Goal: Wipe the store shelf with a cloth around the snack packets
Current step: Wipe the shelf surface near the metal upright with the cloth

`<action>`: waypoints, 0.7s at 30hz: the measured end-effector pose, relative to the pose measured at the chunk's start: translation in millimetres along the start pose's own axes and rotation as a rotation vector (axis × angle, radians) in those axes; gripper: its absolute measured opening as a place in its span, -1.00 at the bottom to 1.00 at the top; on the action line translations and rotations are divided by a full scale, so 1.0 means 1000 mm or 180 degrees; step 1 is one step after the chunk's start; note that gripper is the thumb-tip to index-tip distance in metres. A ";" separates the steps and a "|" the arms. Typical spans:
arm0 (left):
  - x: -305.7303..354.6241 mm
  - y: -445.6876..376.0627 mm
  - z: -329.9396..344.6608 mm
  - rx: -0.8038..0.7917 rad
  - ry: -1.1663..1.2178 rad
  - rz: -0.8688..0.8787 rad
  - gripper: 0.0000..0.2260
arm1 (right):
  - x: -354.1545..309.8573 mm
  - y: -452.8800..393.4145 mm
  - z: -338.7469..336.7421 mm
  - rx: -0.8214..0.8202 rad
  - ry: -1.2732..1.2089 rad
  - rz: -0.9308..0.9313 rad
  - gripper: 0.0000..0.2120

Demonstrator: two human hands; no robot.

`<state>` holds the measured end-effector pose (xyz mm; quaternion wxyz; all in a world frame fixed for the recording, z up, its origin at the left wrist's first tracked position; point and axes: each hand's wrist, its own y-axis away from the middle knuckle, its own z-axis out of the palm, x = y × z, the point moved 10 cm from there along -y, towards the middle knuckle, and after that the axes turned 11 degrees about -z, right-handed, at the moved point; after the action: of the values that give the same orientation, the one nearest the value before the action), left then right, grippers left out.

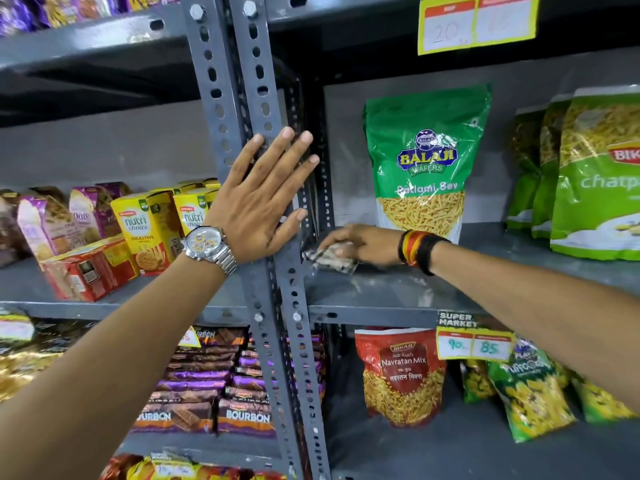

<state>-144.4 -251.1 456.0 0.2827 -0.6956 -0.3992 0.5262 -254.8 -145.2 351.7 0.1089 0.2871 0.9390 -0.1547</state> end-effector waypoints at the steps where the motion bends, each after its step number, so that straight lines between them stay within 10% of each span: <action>1: 0.000 0.000 0.000 0.0008 0.0011 0.0006 -0.40 | 0.001 -0.004 -0.004 0.0100 0.0012 0.0022 -0.71; 21: 0.000 0.002 -0.001 -0.0050 -0.0045 -0.0009 -0.39 | 0.010 0.040 0.021 0.0166 0.0518 0.0387 -0.66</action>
<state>-143.2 -252.0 454.0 0.2751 -0.6934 -0.4064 0.5276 -237.3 -115.7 320.4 0.0340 0.3578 0.9213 -0.1483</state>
